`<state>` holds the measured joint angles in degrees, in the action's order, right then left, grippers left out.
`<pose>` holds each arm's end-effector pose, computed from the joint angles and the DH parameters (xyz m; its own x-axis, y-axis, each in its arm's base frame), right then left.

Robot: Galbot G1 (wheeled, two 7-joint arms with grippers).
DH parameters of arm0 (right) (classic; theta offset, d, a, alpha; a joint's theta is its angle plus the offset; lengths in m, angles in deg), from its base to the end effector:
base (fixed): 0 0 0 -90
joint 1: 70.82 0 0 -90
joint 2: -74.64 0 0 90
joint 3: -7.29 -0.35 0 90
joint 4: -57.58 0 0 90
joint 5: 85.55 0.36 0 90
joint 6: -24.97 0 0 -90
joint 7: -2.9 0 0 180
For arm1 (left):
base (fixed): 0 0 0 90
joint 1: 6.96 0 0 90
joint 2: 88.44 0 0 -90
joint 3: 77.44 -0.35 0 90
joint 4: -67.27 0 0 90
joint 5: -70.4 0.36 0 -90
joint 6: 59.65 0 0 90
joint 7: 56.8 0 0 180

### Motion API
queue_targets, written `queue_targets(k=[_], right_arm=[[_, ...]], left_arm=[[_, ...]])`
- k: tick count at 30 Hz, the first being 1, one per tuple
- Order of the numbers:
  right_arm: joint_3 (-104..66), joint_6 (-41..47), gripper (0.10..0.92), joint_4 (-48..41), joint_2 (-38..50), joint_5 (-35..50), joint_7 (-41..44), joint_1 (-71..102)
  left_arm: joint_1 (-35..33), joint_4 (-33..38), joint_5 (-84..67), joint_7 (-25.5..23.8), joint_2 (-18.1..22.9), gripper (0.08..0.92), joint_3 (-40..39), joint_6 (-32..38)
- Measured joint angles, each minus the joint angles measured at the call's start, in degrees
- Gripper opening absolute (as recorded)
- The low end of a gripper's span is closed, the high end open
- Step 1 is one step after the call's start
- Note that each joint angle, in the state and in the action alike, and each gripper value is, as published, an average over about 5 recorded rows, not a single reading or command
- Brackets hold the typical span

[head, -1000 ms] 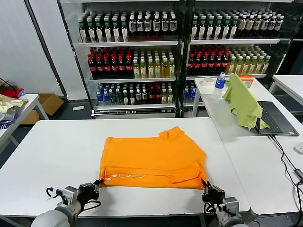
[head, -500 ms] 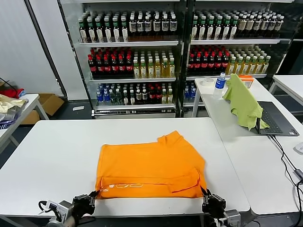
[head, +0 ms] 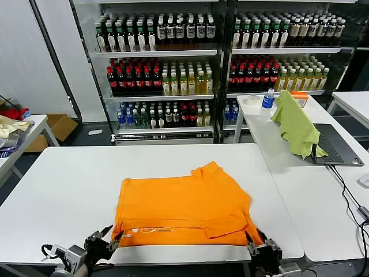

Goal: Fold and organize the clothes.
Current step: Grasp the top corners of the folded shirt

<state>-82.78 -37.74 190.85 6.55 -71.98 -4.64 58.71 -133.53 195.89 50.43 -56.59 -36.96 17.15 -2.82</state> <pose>0.1413 -0.0388 -0.2406 -0.9033 -0.0764 0.4223 -0.1358 0.9843 -0.1123 0.1751 0.0956 -0.2345 -0.8098 0.1565 0.5654 0.3369 0.9131 0.2297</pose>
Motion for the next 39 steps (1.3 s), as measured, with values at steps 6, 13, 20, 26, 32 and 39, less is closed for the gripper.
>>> queue_targets(k=[6, 13, 20, 26, 32, 39], right_arm=[[-0.42, 2.43, 0.72, -1.41, 1.29, 3.71, -1.56, -6.5], [3.48, 4.04, 0.82, -10.58, 1.85, 9.25, -4.72, -20.46], [9.6, 4.85, 0.823, -21.85, 1.41, 13.41, -7.27, -35.27], [14.65, 5.23, 0.823, -31.38, -0.44, 14.99, -8.24, -45.86], [18.27, 5.02, 0.823, -41.74, -3.29, 14.42, -8.26, -54.37], [21.13, 3.65, 0.823, -51.43, -6.57, 13.64, -6.55, -60.99]], left_arm=[[3.34, -0.24, -3.96, 0.79, -1.19, 0.682, 0.83, 0.51], [13.3, -6.73, -10.15, 1.47, -1.7, 0.817, -2.61, 1.34], [25.12, -16.04, -14.76, 0.79, -1.61, 0.823, -8.84, 2.61], [34.13, -24.57, -16.59, -0.1, -1.18, 0.823, -14.36, 3.36], [40.79, -32.03, -17.25, -0.88, -0.42, 0.823, -18.87, 4.28], [45.55, -38.36, -17.45, -1.48, 0.32, 0.823, -22.25, 5.27]])
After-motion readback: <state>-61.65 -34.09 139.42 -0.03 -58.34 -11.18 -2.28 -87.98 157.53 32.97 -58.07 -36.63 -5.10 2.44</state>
